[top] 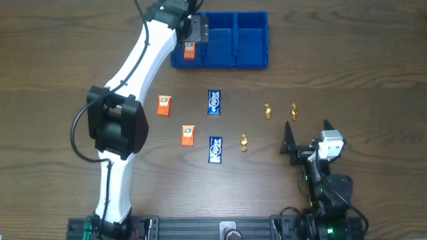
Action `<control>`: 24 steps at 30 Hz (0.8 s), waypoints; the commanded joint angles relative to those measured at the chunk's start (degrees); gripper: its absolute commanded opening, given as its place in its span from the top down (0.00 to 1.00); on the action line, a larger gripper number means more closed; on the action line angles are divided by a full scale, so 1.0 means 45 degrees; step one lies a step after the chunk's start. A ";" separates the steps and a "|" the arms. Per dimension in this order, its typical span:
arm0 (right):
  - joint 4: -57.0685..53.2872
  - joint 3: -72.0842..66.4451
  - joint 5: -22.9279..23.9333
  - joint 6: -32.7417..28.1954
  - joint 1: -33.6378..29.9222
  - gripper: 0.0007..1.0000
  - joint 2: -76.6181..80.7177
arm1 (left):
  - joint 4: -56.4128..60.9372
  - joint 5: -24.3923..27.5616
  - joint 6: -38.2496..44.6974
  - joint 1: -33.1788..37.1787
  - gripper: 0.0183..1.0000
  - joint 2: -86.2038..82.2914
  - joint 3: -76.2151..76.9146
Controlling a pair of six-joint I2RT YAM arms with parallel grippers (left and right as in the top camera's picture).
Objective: Sort Candies Into Trays
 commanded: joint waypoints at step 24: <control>-0.0087 -0.0015 0.0019 -0.0083 0.0049 0.00 -0.0083 | 0.5809 0.0427 -0.0306 0.0005 0.06 -0.7558 -1.5310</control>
